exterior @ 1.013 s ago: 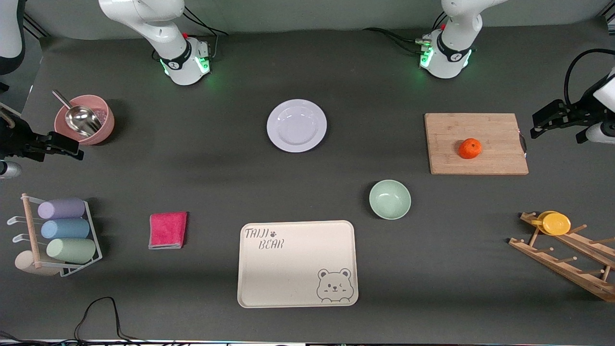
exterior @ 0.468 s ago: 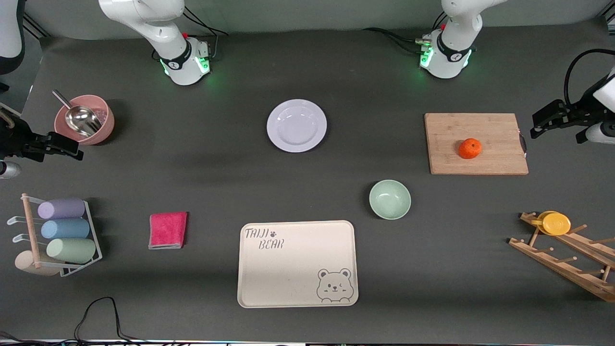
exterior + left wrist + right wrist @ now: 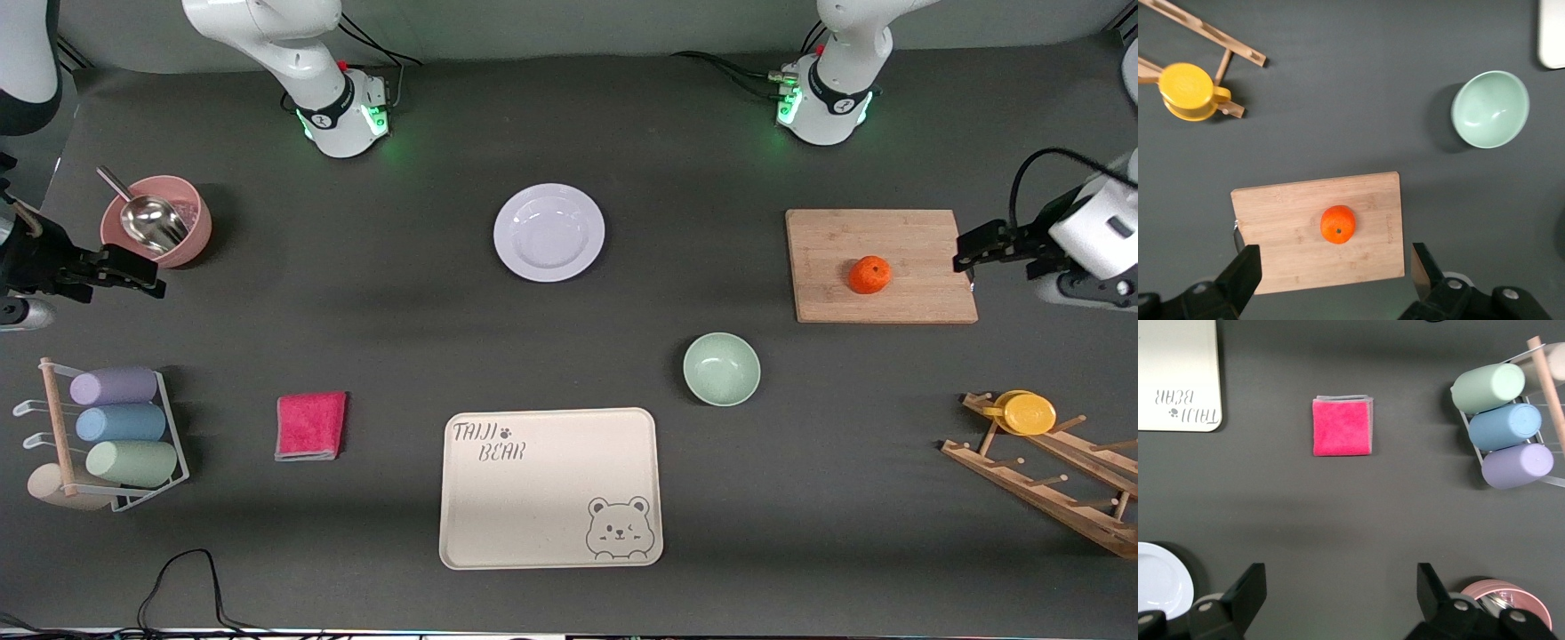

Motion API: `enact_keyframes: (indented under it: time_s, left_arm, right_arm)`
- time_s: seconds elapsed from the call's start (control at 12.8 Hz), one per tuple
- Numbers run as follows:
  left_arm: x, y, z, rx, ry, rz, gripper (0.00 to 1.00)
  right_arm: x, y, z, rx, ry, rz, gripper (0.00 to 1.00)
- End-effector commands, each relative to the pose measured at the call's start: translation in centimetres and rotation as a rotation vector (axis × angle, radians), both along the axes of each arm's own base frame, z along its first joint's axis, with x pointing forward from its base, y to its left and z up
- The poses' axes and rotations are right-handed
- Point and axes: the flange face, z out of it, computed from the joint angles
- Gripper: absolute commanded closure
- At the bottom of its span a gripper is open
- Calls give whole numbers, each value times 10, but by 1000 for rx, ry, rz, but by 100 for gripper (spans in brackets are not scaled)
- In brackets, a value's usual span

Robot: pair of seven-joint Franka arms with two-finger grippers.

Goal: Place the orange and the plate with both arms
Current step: 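Reach the left gripper to the orange while the right gripper approaches the plate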

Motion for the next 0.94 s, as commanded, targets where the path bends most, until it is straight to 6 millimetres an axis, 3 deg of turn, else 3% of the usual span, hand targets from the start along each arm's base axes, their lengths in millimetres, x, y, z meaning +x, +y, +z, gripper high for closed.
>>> enact_keyframes:
  time_s: [0.0, 0.31, 0.47, 0.86]
  left_arm:
    - [-21, 9, -59, 26, 1, 34, 0]
    - [-62, 11, -157, 46, -71, 49, 0]
    - [-82, 11, -193, 50, -90, 51, 0]
    - [-114, 11, -240, 47, -88, 56, 0]
  right_arm:
    - [-31, 2, 2, 0, -10, -17, 0]
    - [-77, 8, -2, 55, -33, -20, 0]
    - [-94, 26, -8, 114, -28, -1, 0]
    - [-107, 49, -32, 216, 3, 9, 0]
